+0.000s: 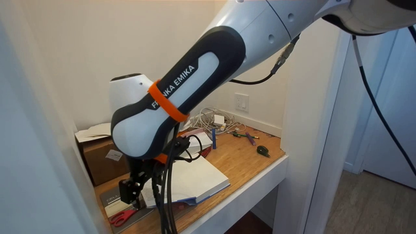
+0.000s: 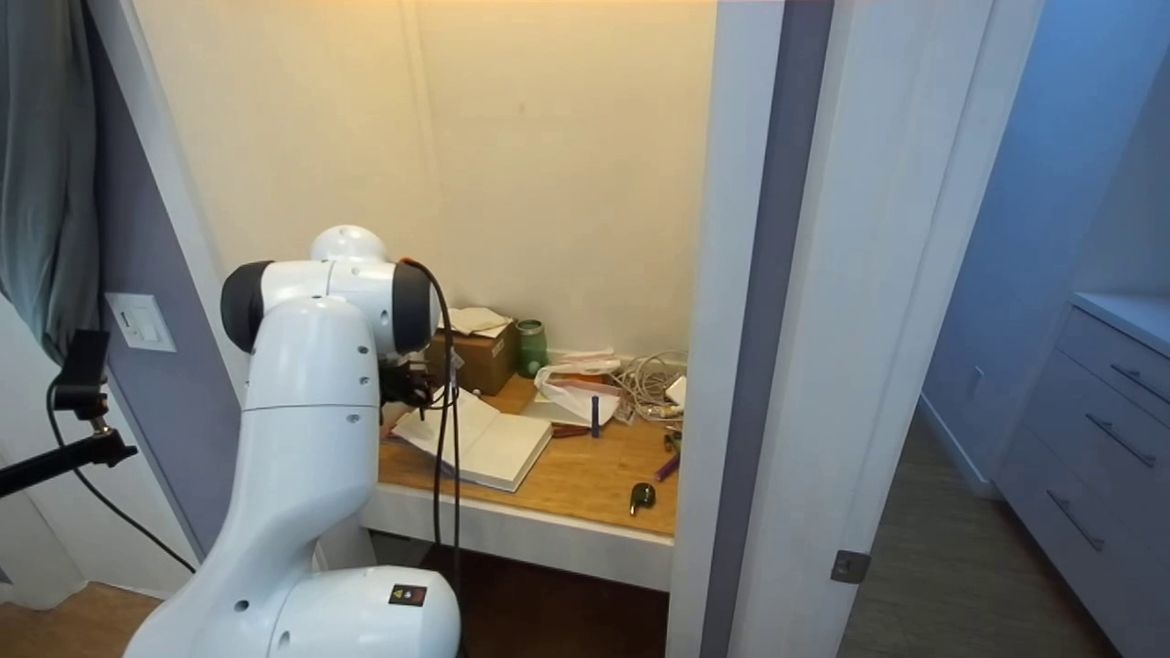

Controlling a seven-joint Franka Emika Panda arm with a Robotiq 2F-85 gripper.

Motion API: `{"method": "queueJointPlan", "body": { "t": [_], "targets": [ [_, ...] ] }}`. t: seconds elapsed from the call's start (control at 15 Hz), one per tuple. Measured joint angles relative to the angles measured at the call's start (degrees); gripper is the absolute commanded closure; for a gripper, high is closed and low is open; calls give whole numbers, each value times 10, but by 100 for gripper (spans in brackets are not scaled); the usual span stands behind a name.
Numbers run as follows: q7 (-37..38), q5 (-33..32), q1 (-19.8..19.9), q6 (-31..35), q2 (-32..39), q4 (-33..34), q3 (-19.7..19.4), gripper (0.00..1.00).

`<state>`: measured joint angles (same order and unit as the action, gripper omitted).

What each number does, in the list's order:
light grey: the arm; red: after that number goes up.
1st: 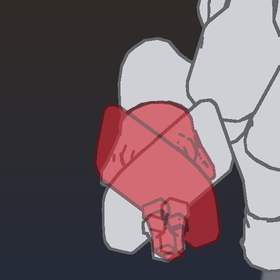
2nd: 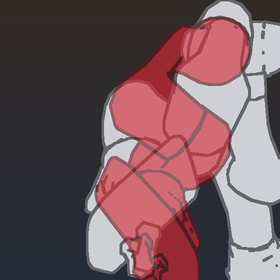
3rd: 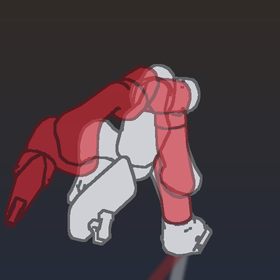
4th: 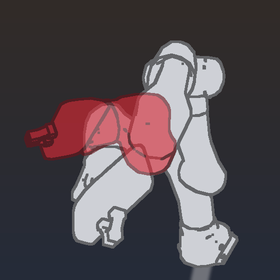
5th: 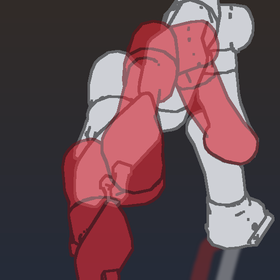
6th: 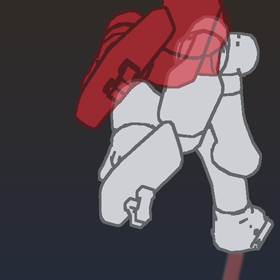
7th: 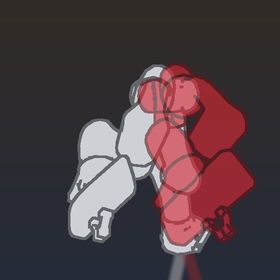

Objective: Close the book

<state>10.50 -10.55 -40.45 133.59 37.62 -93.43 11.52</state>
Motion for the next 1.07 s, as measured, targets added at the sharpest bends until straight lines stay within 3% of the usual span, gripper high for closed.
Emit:
{"method": "queueJointPlan", "body": {
  "t": [1.07],
  "targets": [
    [36, -44, -56, -83, 57, 87, -52, 0]
  ]
}}
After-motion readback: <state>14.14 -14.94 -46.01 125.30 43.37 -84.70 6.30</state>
